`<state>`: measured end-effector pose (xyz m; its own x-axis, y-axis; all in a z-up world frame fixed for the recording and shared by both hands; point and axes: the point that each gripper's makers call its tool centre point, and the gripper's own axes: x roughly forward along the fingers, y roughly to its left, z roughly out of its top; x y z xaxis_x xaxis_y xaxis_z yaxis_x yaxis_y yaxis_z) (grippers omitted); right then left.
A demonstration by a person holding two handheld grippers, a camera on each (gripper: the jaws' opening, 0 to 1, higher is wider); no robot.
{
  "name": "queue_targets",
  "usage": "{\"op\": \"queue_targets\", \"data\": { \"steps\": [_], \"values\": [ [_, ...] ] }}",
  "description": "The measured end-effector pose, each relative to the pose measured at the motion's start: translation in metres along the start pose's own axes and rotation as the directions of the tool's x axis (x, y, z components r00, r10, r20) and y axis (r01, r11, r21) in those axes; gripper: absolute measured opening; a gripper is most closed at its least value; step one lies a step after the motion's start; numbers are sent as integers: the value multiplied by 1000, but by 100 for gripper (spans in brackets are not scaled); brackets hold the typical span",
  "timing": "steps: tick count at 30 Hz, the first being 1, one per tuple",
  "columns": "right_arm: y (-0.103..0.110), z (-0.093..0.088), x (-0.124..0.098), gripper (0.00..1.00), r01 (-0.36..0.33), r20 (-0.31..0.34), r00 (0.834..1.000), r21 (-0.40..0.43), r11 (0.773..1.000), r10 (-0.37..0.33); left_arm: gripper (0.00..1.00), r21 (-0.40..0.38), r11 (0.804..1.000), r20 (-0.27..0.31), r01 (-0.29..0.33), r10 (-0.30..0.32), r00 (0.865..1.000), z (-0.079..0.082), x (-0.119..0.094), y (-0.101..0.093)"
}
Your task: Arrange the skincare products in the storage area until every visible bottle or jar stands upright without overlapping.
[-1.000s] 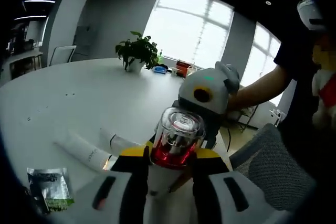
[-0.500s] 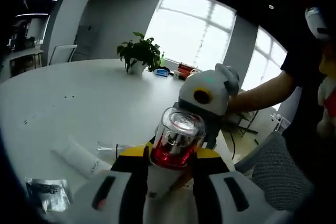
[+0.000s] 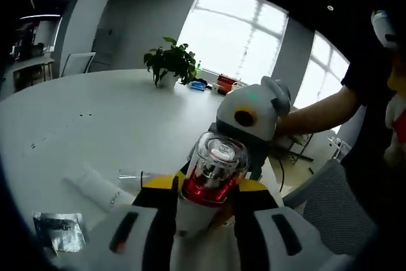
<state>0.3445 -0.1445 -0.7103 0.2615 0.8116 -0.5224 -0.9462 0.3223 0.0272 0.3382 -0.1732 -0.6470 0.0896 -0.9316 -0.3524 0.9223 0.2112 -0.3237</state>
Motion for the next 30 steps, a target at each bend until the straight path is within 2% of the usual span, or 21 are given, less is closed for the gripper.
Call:
{"op": "queue_targets", "data": {
  "steps": [2,4,9,14,17,20,23,25,28,30],
  "values": [
    [3,-1,-1,37,7,-5,1000,4,1000,-7,31,-21,1000,30,-8,9,1000,6,-3,-1],
    [3,-4,-2,42,17,-23,1000,12,1000,-17,32,-14,1000,36,-19,19,999,10,-7,-1],
    [12,4,-9,56,35,-9,999,25,999,-35,35,-25,999,69,-39,41,997,19,-16,-3],
    [13,8,-16,64,65,1,998,46,997,-65,42,-51,994,91,-99,103,991,23,-28,-5],
    [17,8,-19,67,73,4,997,51,996,-74,50,-76,989,92,-123,130,987,20,-34,-6],
    [25,6,-24,66,79,-27,997,22,997,-79,53,-93,983,81,-157,165,983,12,-41,-5],
    [29,5,-27,68,82,-22,996,28,996,-81,62,-124,971,89,-205,217,972,5,-53,-2],
    [30,4,-30,70,91,-15,996,36,995,-91,67,-162,957,69,-241,255,964,-4,-62,0],
    [32,0,-35,71,100,-25,995,51,994,-99,74,-179,945,60,-273,288,956,-11,-69,-5],
    [35,1,-39,75,109,-22,994,61,992,-108,77,-193,937,55,-292,308,950,-15,-75,-10]
  ]
}}
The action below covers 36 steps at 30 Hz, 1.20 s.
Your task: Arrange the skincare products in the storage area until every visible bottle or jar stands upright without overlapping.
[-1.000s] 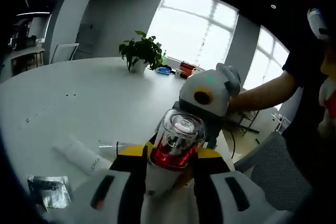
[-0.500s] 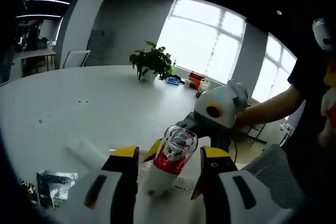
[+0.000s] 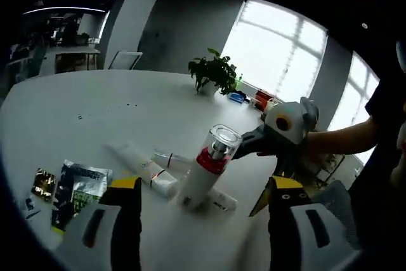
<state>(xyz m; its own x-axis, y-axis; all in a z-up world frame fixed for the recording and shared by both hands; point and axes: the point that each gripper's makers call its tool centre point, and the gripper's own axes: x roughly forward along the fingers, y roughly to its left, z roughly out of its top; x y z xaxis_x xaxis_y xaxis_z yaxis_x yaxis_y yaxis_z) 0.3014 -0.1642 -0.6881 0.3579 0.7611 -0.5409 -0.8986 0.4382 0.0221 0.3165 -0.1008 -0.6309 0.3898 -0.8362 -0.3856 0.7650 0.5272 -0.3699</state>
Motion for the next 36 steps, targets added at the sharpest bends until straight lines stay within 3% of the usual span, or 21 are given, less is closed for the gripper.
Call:
{"op": "queue_targets", "data": {
  "steps": [9,23,28,31,36],
  "values": [
    [6,4,-14,85,37,35,999,54,998,-39,84,-73,991,14,-108,109,994,-14,-31,9],
    [39,-15,-30,90,45,44,998,143,989,-52,91,-184,952,67,-246,262,963,-55,-89,7],
    [44,-15,-38,95,73,80,992,227,971,-94,93,-217,934,80,-284,307,948,-70,-104,0],
    [46,-11,-43,97,87,108,987,268,960,-120,99,-245,919,94,-308,339,936,-77,-112,-4],
    [46,-10,-52,99,117,132,977,327,938,-168,99,-247,909,79,-335,364,928,-86,-124,-11]
  ]
}}
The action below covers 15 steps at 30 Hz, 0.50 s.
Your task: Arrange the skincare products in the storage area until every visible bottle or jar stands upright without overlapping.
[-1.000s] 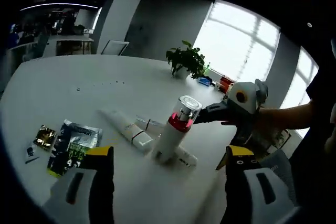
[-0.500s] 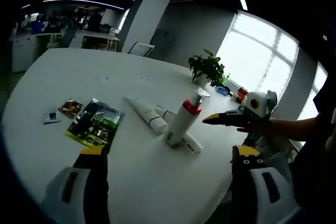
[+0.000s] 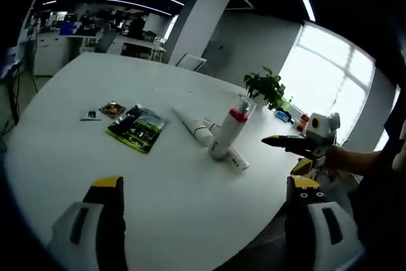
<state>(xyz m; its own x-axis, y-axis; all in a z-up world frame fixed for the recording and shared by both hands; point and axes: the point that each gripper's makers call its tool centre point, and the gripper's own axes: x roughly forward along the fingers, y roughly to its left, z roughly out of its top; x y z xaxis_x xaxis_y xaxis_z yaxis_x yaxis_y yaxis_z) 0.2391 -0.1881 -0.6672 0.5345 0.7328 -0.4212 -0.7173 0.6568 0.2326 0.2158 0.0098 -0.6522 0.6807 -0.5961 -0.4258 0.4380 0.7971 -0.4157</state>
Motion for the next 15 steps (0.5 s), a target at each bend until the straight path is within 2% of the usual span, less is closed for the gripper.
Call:
{"op": "queue_targets", "data": {
  "steps": [2,8,15],
  "values": [
    [3,1,-2,99,3,3,1000,8,1000,-3,99,0,1000,1,-6,6,1000,-1,-3,0],
    [12,-13,-3,99,10,-11,1000,30,999,-9,99,1,999,-1,-33,33,999,-2,-7,3],
    [21,-26,-2,99,12,-30,999,48,999,-11,98,-2,1000,-18,-29,29,999,-3,1,2]
  ]
}}
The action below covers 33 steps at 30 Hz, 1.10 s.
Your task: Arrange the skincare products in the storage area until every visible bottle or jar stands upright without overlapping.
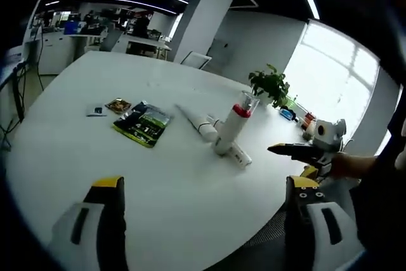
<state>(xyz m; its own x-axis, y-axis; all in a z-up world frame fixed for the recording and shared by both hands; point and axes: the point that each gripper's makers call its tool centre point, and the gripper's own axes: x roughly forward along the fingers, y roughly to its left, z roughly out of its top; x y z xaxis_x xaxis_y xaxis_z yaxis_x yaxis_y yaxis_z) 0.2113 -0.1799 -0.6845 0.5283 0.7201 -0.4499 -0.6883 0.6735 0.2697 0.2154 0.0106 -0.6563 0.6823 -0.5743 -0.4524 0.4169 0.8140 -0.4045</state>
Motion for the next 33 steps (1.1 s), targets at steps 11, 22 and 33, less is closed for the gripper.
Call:
{"op": "queue_targets", "data": {
  "steps": [11,22,33],
  "values": [
    [-1,-4,0,97,8,-13,1000,6,1000,-8,96,-2,999,13,41,-41,999,22,20,-8],
    [2,-8,-1,96,11,-28,1000,-8,1000,-11,92,-76,997,34,15,-12,999,54,56,3],
    [-1,-7,-1,94,15,-14,1000,0,1000,-15,93,-54,997,-7,-55,55,998,78,98,18]
  ]
}}
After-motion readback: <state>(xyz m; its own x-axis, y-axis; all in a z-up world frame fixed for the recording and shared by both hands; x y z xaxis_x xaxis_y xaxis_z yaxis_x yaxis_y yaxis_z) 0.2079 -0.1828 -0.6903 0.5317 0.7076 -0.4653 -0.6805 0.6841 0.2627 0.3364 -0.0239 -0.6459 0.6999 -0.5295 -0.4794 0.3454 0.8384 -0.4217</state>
